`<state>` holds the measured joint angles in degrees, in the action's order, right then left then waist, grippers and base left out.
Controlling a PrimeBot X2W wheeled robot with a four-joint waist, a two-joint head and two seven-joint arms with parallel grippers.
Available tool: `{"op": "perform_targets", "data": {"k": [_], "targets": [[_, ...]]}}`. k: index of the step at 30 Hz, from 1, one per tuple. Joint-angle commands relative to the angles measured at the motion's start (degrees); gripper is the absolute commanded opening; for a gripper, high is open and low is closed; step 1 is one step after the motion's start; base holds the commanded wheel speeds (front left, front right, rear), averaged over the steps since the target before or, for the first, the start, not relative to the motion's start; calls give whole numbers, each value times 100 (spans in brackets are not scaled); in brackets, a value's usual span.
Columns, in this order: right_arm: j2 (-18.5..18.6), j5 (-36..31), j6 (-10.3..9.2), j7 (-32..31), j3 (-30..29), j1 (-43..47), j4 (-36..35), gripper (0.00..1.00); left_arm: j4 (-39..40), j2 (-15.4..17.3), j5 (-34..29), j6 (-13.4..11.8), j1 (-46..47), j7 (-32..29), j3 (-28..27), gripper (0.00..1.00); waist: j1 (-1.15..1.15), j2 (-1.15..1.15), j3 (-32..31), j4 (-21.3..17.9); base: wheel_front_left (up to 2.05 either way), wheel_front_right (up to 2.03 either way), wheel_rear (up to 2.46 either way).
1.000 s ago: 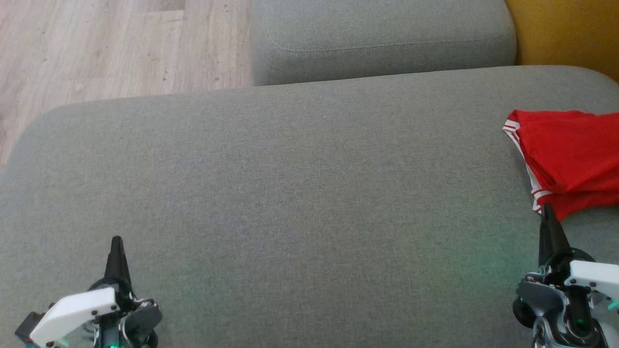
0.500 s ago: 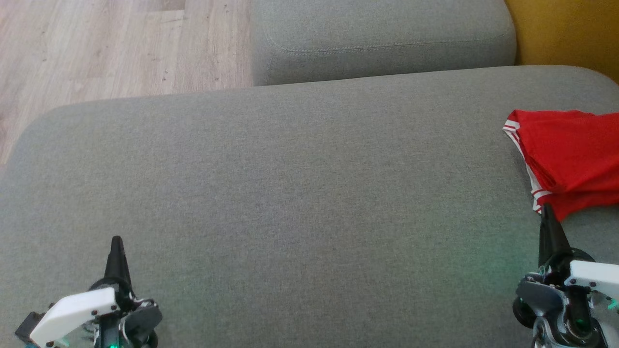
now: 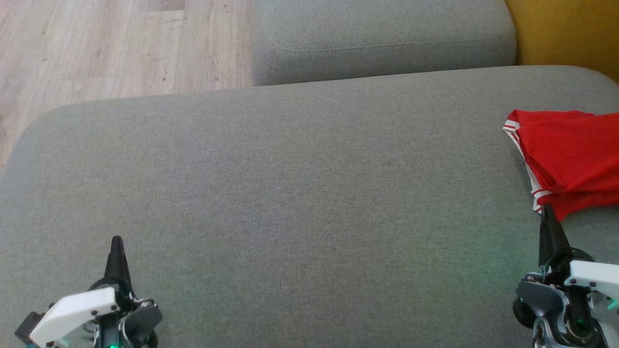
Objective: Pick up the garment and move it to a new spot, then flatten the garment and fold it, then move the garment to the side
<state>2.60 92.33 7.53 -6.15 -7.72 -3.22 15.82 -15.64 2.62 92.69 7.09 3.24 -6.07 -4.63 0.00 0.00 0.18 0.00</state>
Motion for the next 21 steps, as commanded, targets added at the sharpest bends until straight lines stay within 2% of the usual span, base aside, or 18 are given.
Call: {"op": "perform_targets", "data": {"k": [1,21], "targets": [[28,-14,-4,-33,121,-297,-179,0,161,26,-51,40,295,-40,-187,0,0,0,0,0,0,0,0],[28,-14,-4,-33,121,-297,-179,0,161,26,-51,40,295,-40,-187,0,0,0,0,0,0,0,0]]}}
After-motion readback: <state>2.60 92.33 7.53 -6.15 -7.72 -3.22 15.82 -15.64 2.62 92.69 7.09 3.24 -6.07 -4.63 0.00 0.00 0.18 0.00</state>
